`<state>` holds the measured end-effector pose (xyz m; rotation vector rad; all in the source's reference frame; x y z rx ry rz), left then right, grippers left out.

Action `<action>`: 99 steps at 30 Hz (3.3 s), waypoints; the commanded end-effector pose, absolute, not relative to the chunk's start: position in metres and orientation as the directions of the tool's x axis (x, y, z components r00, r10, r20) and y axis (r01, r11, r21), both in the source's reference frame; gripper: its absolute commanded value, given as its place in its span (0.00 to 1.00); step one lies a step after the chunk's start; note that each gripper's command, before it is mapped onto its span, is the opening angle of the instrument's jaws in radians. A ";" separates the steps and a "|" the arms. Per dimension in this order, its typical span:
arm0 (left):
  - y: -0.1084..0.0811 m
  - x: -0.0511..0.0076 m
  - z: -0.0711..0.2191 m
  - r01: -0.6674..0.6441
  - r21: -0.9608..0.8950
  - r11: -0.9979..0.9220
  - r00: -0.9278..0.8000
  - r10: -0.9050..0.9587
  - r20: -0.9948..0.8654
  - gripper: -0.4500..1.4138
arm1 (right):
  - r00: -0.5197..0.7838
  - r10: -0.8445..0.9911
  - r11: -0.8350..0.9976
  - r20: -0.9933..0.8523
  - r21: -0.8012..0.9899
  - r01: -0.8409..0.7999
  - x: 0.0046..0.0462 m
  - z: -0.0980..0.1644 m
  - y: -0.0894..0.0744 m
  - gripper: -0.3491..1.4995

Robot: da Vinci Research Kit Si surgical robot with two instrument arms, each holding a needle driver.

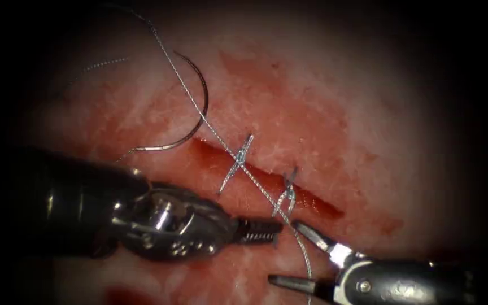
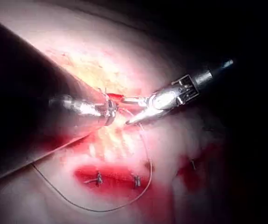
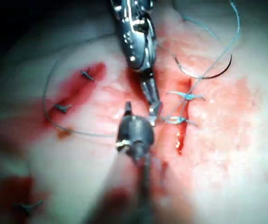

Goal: Wound Closure

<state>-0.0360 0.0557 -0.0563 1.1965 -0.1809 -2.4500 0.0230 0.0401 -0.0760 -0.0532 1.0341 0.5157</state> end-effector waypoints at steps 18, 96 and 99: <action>0.056 -0.0357 -0.056 0.241 0.252 -0.937 -0.574 -0.347 -0.742 0.05 | 0.453 0.352 0.860 -0.819 0.092 -0.503 0.0244 -0.073 0.043 0.74; 0.055 -0.0369 -0.055 0.259 0.203 -0.944 -0.489 -0.309 -0.815 0.05 | 0.417 0.335 0.871 -0.845 0.108 -0.480 0.0206 -0.077 0.041 0.79; 0.055 -0.0366 -0.056 0.253 0.200 -0.946 -0.497 -0.305 -0.813 0.05 | 0.427 0.332 0.877 -0.841 0.109 -0.467 0.0214 -0.076 0.041 0.79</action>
